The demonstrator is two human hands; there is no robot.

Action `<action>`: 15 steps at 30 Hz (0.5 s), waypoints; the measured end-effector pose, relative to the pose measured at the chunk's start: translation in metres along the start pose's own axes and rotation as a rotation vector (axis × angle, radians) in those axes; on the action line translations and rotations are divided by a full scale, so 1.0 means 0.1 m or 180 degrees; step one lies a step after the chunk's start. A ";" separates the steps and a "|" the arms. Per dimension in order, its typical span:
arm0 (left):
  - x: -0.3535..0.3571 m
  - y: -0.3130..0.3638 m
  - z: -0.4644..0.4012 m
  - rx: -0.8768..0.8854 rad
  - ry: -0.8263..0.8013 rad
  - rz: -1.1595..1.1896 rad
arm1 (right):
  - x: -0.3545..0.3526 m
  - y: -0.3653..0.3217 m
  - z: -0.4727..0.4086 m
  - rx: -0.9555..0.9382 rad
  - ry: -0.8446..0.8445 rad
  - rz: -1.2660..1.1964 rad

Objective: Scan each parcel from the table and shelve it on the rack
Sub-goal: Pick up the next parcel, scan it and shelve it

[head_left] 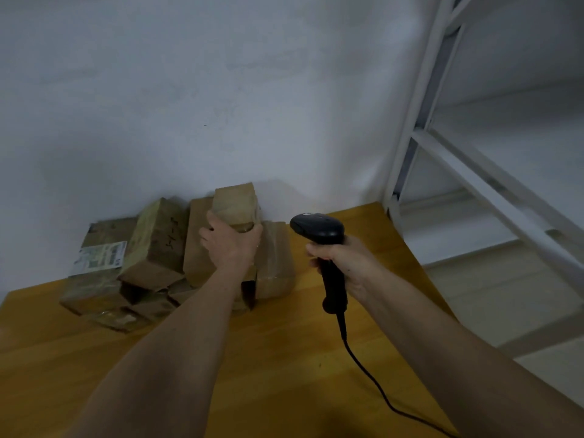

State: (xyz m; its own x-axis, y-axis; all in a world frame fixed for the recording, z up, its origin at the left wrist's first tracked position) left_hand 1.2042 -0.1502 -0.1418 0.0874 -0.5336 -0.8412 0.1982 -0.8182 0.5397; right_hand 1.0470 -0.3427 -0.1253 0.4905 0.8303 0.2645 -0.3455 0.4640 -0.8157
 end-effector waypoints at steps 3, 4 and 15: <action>0.01 0.10 0.16 -0.0133 -0.0214 0.0779 | -0.10 -0.14 0.09 -0.0146 0.0057 -0.0058; 0.04 0.13 0.23 -0.0238 -0.0332 0.1037 | -0.14 -0.19 0.13 -0.0197 0.0075 -0.0091; 0.62 0.53 1.37 -0.1634 -0.2265 0.4581 | -0.62 -0.49 0.63 -0.0417 -0.0076 -0.0454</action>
State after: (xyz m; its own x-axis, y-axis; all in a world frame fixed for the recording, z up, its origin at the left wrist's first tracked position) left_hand 1.0869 -0.2559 -0.1600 0.0690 -0.8330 0.5490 0.6426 0.4580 0.6142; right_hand 0.9832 -0.3975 -0.0697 0.5073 0.7668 0.3932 -0.1659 0.5346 -0.8286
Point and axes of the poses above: each hand's wrist, its own z-axis away from the middle knuckle, its own x-axis out of the palm, y = z × x, the point moved 9 cm from there along -z, towards the middle knuckle, and after that the axes turned 11 degrees about -z, right-handed, at the moved point
